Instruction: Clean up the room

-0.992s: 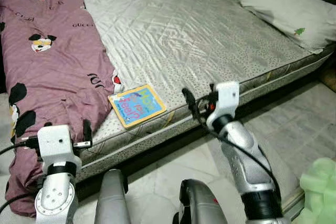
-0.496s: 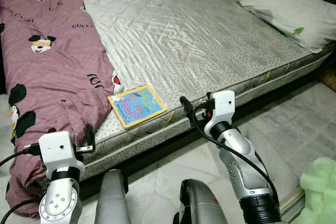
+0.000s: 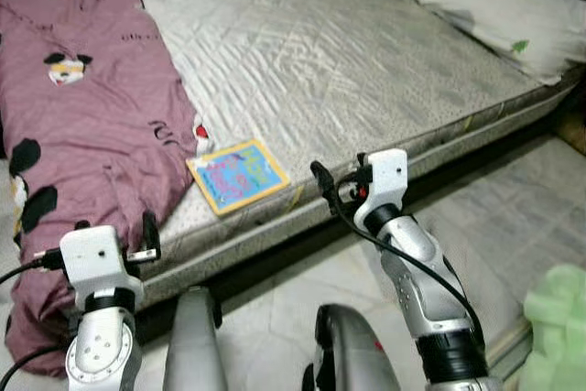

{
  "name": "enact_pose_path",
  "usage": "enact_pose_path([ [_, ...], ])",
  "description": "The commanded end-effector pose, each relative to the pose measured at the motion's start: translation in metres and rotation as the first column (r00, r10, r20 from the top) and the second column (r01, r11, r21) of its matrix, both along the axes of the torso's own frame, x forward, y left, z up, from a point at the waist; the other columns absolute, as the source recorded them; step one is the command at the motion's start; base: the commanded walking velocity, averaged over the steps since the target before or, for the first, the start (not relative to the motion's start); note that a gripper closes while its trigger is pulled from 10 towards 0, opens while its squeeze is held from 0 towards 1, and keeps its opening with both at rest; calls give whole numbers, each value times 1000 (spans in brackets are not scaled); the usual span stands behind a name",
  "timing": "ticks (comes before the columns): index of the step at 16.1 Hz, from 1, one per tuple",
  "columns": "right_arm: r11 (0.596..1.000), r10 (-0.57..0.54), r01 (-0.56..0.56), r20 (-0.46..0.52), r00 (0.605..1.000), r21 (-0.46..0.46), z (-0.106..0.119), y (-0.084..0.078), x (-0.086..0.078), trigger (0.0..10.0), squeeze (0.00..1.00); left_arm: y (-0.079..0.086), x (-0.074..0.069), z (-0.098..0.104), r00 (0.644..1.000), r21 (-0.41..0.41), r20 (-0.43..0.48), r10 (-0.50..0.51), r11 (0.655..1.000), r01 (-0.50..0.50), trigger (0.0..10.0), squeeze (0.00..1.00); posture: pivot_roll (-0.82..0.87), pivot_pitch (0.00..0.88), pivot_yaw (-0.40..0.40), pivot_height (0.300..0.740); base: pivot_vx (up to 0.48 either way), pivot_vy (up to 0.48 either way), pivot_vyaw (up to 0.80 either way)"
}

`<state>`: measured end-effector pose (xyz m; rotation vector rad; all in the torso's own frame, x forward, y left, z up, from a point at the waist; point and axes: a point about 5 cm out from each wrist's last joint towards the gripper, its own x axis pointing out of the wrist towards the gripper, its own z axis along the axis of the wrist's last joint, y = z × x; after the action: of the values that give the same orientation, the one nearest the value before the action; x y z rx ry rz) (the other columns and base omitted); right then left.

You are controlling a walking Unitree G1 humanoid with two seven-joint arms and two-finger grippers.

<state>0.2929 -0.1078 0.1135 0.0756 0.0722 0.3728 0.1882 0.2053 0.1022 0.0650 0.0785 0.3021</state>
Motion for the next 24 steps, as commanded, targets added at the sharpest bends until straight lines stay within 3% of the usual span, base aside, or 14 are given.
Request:
enact_pose_path([
  [1,1000,-5,5,-21,1000,2,-2,-2,1,10000,0,4,-1,1,1000,8,-1,31,999,-31,10000,0,25,69,-71,565,0,0,0],
  [7,1000,0,0,-29,1000,-2,-2,-1,5,10000,0,10,1,4,997,7,17,72,997,-72,10000,0,29,66,-75,565,0,0,0],
  [15,1000,11,-11,-30,999,-9,-3,1,7,10000,0,9,4,3,998,9,15,68,998,-68,10000,0,27,62,-75,565,0,0,503],
  [24,1000,7,-7,-45,999,1,-4,1,8,10000,0,8,6,4,998,7,22,51,999,-51,10000,0,25,64,-71,565,101,0,0],
])
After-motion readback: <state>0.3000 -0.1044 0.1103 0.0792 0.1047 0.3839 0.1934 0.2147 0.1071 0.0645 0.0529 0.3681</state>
